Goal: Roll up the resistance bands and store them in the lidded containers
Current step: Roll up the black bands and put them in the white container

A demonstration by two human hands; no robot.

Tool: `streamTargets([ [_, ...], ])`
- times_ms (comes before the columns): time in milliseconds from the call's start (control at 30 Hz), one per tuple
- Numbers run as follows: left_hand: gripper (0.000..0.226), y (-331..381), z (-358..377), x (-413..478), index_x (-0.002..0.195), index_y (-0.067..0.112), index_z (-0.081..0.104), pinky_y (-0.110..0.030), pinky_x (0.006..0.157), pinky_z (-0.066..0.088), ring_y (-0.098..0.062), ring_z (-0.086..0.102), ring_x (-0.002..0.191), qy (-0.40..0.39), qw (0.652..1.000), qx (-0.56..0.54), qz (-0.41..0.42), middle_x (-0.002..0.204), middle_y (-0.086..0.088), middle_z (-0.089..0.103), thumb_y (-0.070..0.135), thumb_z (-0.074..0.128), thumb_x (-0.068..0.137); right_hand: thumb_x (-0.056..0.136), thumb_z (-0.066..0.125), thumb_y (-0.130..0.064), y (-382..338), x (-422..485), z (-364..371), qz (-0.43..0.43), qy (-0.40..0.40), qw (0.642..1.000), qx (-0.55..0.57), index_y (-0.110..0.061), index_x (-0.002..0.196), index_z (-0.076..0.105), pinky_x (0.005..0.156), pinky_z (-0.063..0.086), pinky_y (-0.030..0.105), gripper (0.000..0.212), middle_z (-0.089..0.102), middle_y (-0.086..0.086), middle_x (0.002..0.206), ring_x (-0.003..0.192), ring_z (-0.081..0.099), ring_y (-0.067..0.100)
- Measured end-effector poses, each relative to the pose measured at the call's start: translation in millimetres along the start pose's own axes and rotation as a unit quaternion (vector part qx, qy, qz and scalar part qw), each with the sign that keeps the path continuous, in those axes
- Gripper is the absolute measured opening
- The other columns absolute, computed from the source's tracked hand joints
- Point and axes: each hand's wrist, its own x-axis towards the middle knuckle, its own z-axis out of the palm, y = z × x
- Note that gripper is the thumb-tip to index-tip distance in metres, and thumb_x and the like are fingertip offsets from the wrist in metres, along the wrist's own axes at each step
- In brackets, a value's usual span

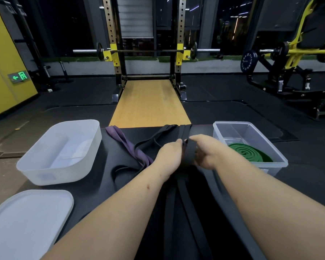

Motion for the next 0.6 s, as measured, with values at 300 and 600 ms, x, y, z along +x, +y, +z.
streamTargets([
  [300, 0.044, -35.2, -21.3, 0.4, 0.133, 0.027, 0.060, -0.057, 0.120, 0.021, -0.027, 0.040, 0.140, -0.079, 0.879, 0.464, 0.078, 0.143, -0.002, 0.053, 0.036, 0.029, 0.104, 0.102, 0.052, -0.009, 9.0, -37.0, -1.1, -0.137, 0.035, 0.971, 0.194, -0.025, 0.132, 0.053, 0.062, 0.058, 0.035, 0.033, 0.067, 0.016, 0.104, 0.078, 0.078, 0.028],
  [600, 0.040, -50.3, -62.2, -15.1, 0.134, 0.020, 0.061, -0.040, 0.123, 0.013, -0.017, 0.044, 0.137, -0.003, 0.868, 0.487, 0.095, 0.145, 0.004, 0.054, 0.031, 0.037, 0.104, 0.095, 0.068, -0.040, 35.3, -59.0, 5.3, -0.057, -0.002, 0.988, 0.142, -0.014, 0.123, 0.061, 0.064, 0.060, 0.038, 0.038, 0.069, 0.020, 0.109, 0.090, 0.077, 0.035],
])
